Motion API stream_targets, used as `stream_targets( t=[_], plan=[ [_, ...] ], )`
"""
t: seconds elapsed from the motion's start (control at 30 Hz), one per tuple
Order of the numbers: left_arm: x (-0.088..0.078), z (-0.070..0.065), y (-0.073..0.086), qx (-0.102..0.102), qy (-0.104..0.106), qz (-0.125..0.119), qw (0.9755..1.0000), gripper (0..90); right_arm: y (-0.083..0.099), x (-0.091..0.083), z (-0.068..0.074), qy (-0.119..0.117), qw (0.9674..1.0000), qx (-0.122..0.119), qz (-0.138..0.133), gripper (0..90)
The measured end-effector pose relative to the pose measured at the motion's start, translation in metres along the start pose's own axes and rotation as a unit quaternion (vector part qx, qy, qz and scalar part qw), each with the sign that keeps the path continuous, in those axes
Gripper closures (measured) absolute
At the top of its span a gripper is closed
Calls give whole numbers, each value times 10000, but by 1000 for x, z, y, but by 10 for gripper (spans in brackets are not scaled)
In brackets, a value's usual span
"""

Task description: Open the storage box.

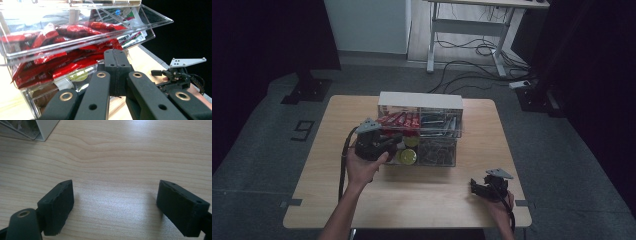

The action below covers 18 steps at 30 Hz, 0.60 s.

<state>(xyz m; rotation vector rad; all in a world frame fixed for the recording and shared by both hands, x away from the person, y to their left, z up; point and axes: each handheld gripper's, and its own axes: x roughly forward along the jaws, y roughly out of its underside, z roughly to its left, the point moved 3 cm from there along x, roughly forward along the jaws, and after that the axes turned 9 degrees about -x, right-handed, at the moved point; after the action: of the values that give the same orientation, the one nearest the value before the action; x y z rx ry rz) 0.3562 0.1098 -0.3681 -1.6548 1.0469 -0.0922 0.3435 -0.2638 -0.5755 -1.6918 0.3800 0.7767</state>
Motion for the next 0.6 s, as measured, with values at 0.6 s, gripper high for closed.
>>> stream_targets(
  t=[0.6],
  plan=[
    [10,1,-7,-50,1,82,10000,900,0,0,0,-6,10000,-6,7,145]
  ],
)
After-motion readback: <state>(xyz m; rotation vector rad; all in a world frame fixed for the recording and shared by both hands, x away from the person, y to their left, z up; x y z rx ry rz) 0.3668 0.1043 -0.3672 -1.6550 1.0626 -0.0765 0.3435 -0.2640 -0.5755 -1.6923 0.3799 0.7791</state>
